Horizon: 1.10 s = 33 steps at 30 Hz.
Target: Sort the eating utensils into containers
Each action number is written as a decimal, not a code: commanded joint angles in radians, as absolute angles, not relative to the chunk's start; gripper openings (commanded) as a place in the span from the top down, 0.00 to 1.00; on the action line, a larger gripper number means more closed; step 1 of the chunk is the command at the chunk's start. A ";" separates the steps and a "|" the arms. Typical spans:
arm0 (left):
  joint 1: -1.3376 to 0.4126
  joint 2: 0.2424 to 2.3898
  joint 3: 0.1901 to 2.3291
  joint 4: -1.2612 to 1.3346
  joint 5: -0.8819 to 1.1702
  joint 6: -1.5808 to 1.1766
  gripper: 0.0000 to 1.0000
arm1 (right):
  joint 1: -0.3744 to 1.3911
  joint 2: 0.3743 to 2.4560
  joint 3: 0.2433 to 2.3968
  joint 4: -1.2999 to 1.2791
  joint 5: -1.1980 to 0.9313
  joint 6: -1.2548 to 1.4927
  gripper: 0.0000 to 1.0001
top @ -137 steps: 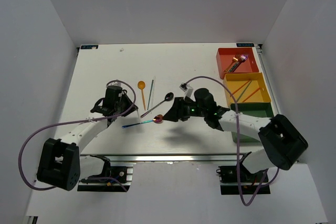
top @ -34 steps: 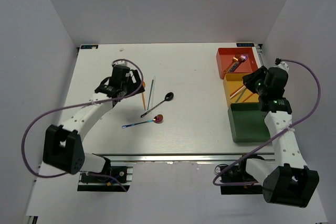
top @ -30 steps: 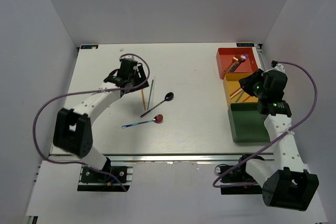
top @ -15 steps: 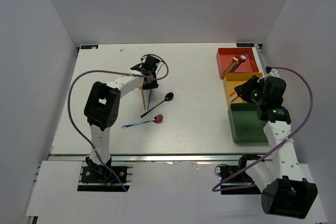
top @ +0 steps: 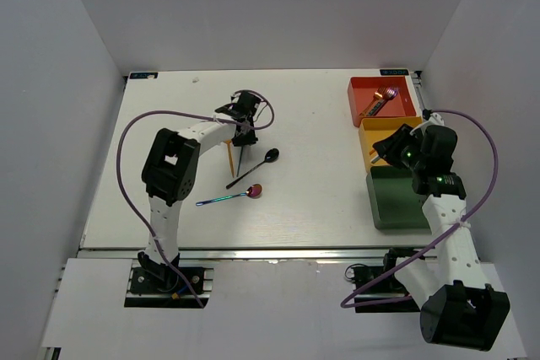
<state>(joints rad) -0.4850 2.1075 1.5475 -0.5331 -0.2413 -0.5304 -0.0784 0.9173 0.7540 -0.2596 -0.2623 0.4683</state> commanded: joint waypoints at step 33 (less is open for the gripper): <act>-0.558 1.843 1.536 -0.329 -0.209 -0.569 1.00 | -0.032 0.943 0.594 0.164 -0.692 0.638 0.43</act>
<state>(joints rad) -0.5537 2.0121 1.5738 -0.4641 -0.2230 -0.5457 -0.0628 0.9413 0.6086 0.0277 -0.6106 0.5999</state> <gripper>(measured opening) 0.008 0.566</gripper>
